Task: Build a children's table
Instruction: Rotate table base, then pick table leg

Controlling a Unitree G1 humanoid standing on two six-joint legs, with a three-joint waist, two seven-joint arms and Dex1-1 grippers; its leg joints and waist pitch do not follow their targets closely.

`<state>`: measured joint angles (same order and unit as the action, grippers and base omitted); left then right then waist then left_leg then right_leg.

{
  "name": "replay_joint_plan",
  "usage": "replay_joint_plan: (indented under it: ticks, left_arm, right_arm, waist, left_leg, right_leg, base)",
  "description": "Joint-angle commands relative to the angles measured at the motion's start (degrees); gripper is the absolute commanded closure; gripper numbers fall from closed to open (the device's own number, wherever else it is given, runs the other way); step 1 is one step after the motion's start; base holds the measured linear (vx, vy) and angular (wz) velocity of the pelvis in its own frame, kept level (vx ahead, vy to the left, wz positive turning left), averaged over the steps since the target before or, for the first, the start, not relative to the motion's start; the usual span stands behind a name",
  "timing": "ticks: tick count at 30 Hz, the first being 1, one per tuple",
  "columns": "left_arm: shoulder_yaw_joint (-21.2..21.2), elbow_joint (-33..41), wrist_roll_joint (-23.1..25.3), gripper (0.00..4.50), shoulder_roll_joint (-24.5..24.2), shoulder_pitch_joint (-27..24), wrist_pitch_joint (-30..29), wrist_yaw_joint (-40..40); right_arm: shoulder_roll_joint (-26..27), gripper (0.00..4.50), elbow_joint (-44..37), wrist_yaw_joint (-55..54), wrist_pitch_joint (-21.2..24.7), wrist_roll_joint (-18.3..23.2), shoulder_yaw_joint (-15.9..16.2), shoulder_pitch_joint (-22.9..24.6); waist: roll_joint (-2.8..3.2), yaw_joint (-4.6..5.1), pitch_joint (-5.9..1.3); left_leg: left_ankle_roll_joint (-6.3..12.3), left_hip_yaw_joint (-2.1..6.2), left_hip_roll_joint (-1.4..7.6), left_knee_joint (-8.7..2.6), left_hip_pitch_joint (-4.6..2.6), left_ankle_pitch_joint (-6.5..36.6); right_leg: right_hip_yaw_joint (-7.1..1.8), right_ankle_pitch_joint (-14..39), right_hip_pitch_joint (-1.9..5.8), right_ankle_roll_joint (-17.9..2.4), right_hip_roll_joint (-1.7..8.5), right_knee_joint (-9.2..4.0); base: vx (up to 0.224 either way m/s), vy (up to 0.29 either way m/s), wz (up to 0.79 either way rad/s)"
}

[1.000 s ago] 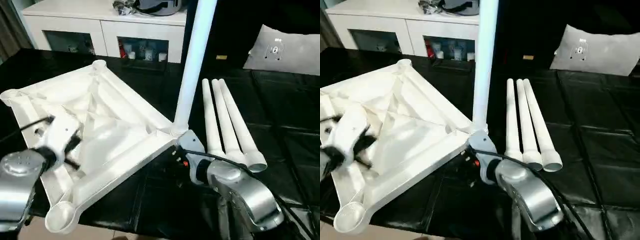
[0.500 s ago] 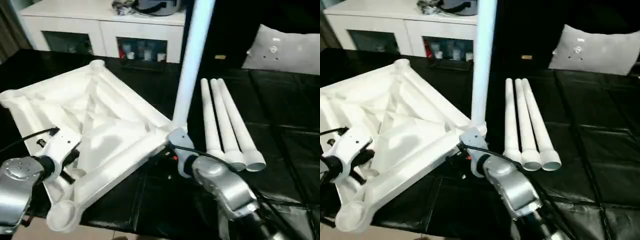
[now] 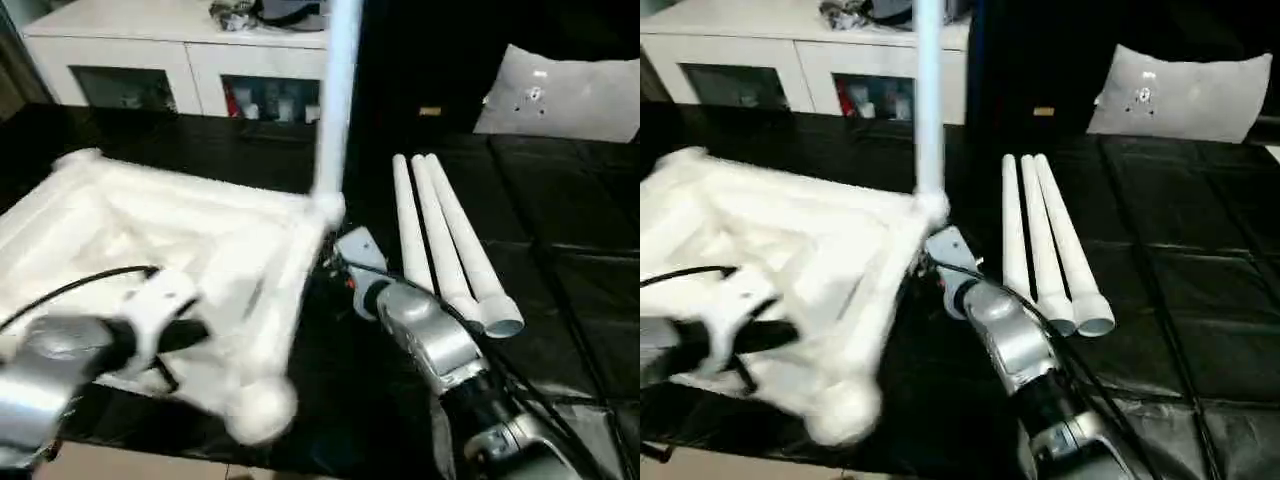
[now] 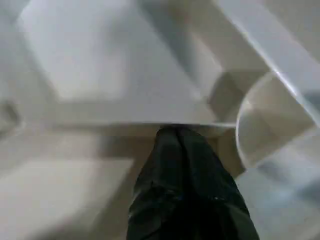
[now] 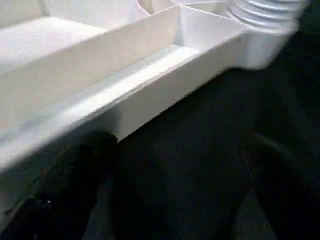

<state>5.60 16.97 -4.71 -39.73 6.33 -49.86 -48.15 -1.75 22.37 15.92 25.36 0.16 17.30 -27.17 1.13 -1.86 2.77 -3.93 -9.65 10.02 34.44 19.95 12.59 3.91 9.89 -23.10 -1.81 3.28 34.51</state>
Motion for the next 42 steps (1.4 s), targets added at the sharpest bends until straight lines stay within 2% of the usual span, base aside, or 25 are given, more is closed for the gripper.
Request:
replay_joint_plan:
  ticks: [1,6,9,10,12,13,14,17,18,21,22,23,25,27,30,31,32,35,36,37,38,39,40,41,42]
  left_arm:
    - [3.5,-5.2,1.2,4.4,3.9,4.3,6.3,2.6]
    - [4.4,-12.7,4.1,4.4,6.1,8.6,12.7,5.9]
    - [4.4,-16.9,5.5,4.4,7.5,10.9,16.4,8.2]
    - [4.3,-17.7,5.5,4.4,7.8,11.3,16.9,8.6]
    - [3.7,-18.6,5.2,4.4,8.8,11.9,17.9,9.7]
    - [2.2,-18.3,4.4,4.4,10.4,12.0,19.0,10.7]
    - [2.2,-18.2,4.4,4.4,10.5,12.0,19.1,10.8]
    - [0.6,-17.4,2.8,4.4,12.0,11.6,20.6,11.1]
    - [-0.2,-15.6,1.4,4.4,12.7,10.4,22.7,10.7]
    - [-3.6,-9.3,-2.2,4.4,15.2,6.9,22.9,12.2]
    - [-5.1,-7.3,-3.3,4.4,16.6,5.8,22.0,13.9]
    - [-6.0,-6.0,-3.7,4.4,17.6,5.0,22.0,15.1]
    - [-7.3,-2.1,-5.2,4.4,20.0,2.9,21.4,17.0]
    - [-7.5,1.1,-4.9,4.4,22.4,0.9,20.3,19.9]
    - [-6.4,4.2,-3.9,4.4,24.6,-1.1,17.7,23.1]
    - [-5.0,6.8,-4.1,4.4,26.7,-3.1,17.6,24.8]
    - [-4.4,7.6,-4.4,4.4,27.3,-3.7,17.5,25.1]
    - [-2.4,8.2,-5.3,4.4,26.6,-4.1,19.0,22.8]
    - [-1.1,8.4,-5.4,4.4,24.7,-3.7,19.8,20.2]
    - [-1.1,8.5,-5.4,4.4,24.6,-3.6,19.7,20.1]
    - [-0.1,9.5,-6.1,4.13,21.9,-2.8,16.1,17.6]
    - [-0.1,9.5,-6.1,4.13,21.9,-2.8,16.1,17.6]
    - [-1.1,11.2,-9.5,4.04,20.7,-2.2,11.6,15.6]
    - [-1.1,11.2,-9.5,4.04,20.7,-2.2,11.6,15.6]
    - [-1.1,14.0,-12.0,4.04,18.9,-2.8,8.3,13.5]
  right_arm:
    - [2.6,0.0,-0.8,0.8,-2.5,0.4,1.4,-2.0]
    - [1.6,0.0,-2.9,0.2,-3.0,-0.8,1.0,-2.4]
    - [0.4,0.0,-6.0,-0.4,-2.7,-1.6,0.2,-2.9]
    - [0.2,0.0,-6.9,-0.6,-2.6,-1.6,-0.2,-2.9]
    - [-0.3,0.0,-8.9,-0.8,-2.2,-1.3,-1.4,-2.6]
    - [-1.3,0.0,-12.5,-0.7,-1.1,-0.6,-3.1,-1.5]
    - [-1.4,0.0,-12.7,-0.7,-1.1,-0.6,-3.2,-1.5]
    - [-2.4,0.0,-16.1,-0.4,-0.3,0.0,-4.4,0.1]
    - [-3.1,0.0,-20.2,0.3,1.5,1.3,-5.5,2.1]
    - [-4.0,0.0,-28.4,0.7,6.1,3.7,-7.5,6.7]
    - [-4.1,0.0,-31.0,0.7,7.7,4.4,-8.2,8.2]
    - [-4.1,0.0,-32.6,0.4,8.5,4.8,-8.6,9.1]
    - [-3.3,0.0,-35.7,-0.7,10.7,5.9,-9.8,11.2]
    - [-2.7,0.0,-38.0,-2.2,13.3,5.7,-10.6,12.6]
    - [-2.1,0.0,-40.2,-4.0,16.6,4.9,-11.2,13.9]
    - [-1.6,0.0,-41.5,-5.5,19.4,4.4,-11.5,14.4]
    - [-1.3,0.0,-41.5,-6.3,20.7,3.9,-11.7,14.2]
    - [-0.9,0.0,-38.4,-8.0,23.0,2.7,-11.9,11.0]
    - [-0.7,0.0,-35.5,-8.3,23.1,3.1,-12.5,8.4]
    - [-0.8,0.0,-35.4,-8.3,23.2,3.0,-12.5,8.2]
    - [-1.2,0.0,-32.6,-9.4,26.2,2.3,-13.0,5.0]
    - [-1.2,0.0,-32.6,-9.4,26.2,2.3,-13.0,5.0]
    - [-1.7,0.0,-28.7,-9.8,30.6,2.1,-13.8,1.6]
    - [-1.7,0.0,-28.7,-9.8,30.6,2.1,-13.8,1.6]
    - [-2.1,0.0,-26.0,-10.1,34.4,2.4,-14.7,-0.9]
  waist:
    - [1.18,-0.16,-3.14]
    - [0.94,-0.23,-3.14]
    - [0.96,-0.26,-3.29]
    - [0.97,-0.37,-3.38]
    - [0.89,-0.32,-3.42]
    - [0.88,-0.35,-3.39]
    - [0.8,-0.65,-3.44]
    - [0.61,-1.04,-3.43]
    - [0.36,-1.04,-3.27]
    - [0.58,-1.14,-3.35]
    - [0.28,-1.09,-3.28]
    - [0.59,-1.09,-3.3]
    - [0.32,-0.86,-3.09]
    - [0.23,-0.53,-2.8]
    - [0.16,-0.15,-2.56]
    - [0.53,-0.15,-2.62]
    - [0.13,0.07,-2.56]
    - [0.19,0.12,-2.58]
    - [-0.03,0.27,-2.66]
    - [-0.1,0.33,-2.61]
    - [-0.13,0.26,-2.71]
    - [0.01,0.35,-2.79]
    - [-0.08,0.4,-2.81]
    - [-0.13,0.41,-2.89]
    - [-0.36,0.43,-2.93]
  left_leg:
    - [-1.18,1.02,2.19,-4.28,-0.13,9.6]
    - [-0.97,1.12,2.23,-4.37,-0.02,10.2]
    - [-0.71,1.13,2.26,-4.29,0.11,8.8]
    - [-0.83,1.14,2.38,-4.25,-0.08,8.9]
    - [-0.9,1.11,2.45,-4.25,-0.02,8.4]
    - [-0.85,1.08,2.44,-4.25,0.0,8.4]
    - [-0.86,0.99,2.57,-4.16,-0.2,8.0]
    - [-0.63,0.95,2.47,-4.17,0.08,7.2]
    - [-0.46,0.93,2.46,-4.3,0.16,8.0]
    - [-0.24,0.97,2.6,-4.21,0.22,7.3]
    - [0.02,0.9,2.79,-4.23,0.47,6.7]
    - [0.04,0.93,2.71,-4.2,0.38,7.1]
    - [0.15,0.9,2.56,-4.3,0.36,9.0]
    - [-0.08,0.94,2.5,-4.42,0.33,10.9]
    - [-0.34,1.07,2.4,-4.5,0.25,12.6]
    - [-0.41,1.1,2.29,-4.43,0.19,12.9]
    - [-0.43,1.15,2.23,-4.48,0.41,13.1]
    - [-0.55,1.24,2.01,-4.41,0.19,14.0]
    - [-0.54,1.31,1.85,-4.35,0.21,14.1]
    - [-0.46,1.34,1.84,-4.42,0.34,13.7]
    - [-0.65,1.32,1.98,-4.35,0.06,12.9]
    - [-0.9,1.33,1.95,-4.32,0.05,12.4]
    - [-1.04,1.16,2.02,-4.27,0.14,11.3]
    - [-1.46,1.22,1.9,-4.22,0.1,9.8]
    - [-1.71,0.96,2.02,-4.03,0.07,8.9]
  right_leg:
    - [-3.21,12.4,2.88,-10.6,4.26,-3.7]
    - [-3.24,15.2,3.03,-9.0,4.35,-3.96]
    - [-3.22,13.5,3.06,-8.7,4.24,-3.88]
    - [-3.27,13.1,3.01,-8.8,4.36,-3.72]
    - [-3.27,12.2,3.0,-9.1,4.34,-3.54]
    - [-3.28,12.2,3.04,-9.1,4.33,-3.61]
    - [-3.36,11.5,2.96,-9.0,4.31,-3.55]
    - [-3.33,10.7,3.14,-9.1,4.33,-3.41]
    - [-3.31,12.2,3.17,-8.7,4.31,-3.72]
    - [-3.38,12.1,3.22,-8.5,4.39,-3.6]
    - [-3.35,10.9,3.3,-8.9,4.35,-3.52]
    - [-3.28,11.5,3.21,-8.9,4.3,-3.54]
    - [-3.2,15.3,3.1,-8.0,4.23,-4.1]
    - [-3.15,21.0,2.85,-6.0,4.15,-4.82]
    - [-3.09,25.1,2.45,-3.8,3.92,-5.31]
    - [-3.07,25.8,2.35,-3.4,3.92,-5.33]
    - [-2.98,27.0,2.44,-2.4,3.83,-5.61]
    - [-2.95,28.8,1.93,-1.0,3.68,-5.88]
    - [-2.9,29.0,1.93,-0.6,3.73,-5.75]
    - [-2.92,29.0,2.01,-0.4,3.78,-5.83]
    - [-3.02,27.7,1.85,-0.4,3.75,-5.55]
    - [-3.04,26.4,1.88,-1.0,3.63,-5.12]
    - [-3.13,23.9,1.94,-1.6,3.57,-4.99]
    - [-3.1,21.6,2.16,-3.2,3.56,-4.37]
    - [-3.22,19.2,2.16,-4.1,3.52,-4.22]
  base:
    - [0.0,0.0,0.0]
    - [0.0,0.0,0.0]
    - [0.0,0.0,0.0]
    - [0.0,0.0,0.0]
    - [0.0,0.0,0.0]
    - [0.0,0.0,0.0]
    - [0.0,0.0,0.0]
    - [0.0,0.0,0.0]
    - [0.0,0.0,0.0]
    - [0.0,0.0,0.0]
    - [0.0,0.0,0.0]
    - [0.0,0.0,0.0]
    - [0.0,0.0,0.0]
    - [0.0,0.0,0.0]
    - [0.0,0.0,0.0]
    - [0.0,0.0,0.0]
    - [0.0,0.0,0.0]
    - [0.0,0.0,0.0]
    - [0.0,0.0,0.0]
    - [0.0,0.0,0.0]
    - [0.0,0.0,0.0]
    - [0.0,0.0,0.0]
    - [0.0,0.0,0.0]
    - [0.0,0.0,0.0]
    - [0.0,0.0,0.0]
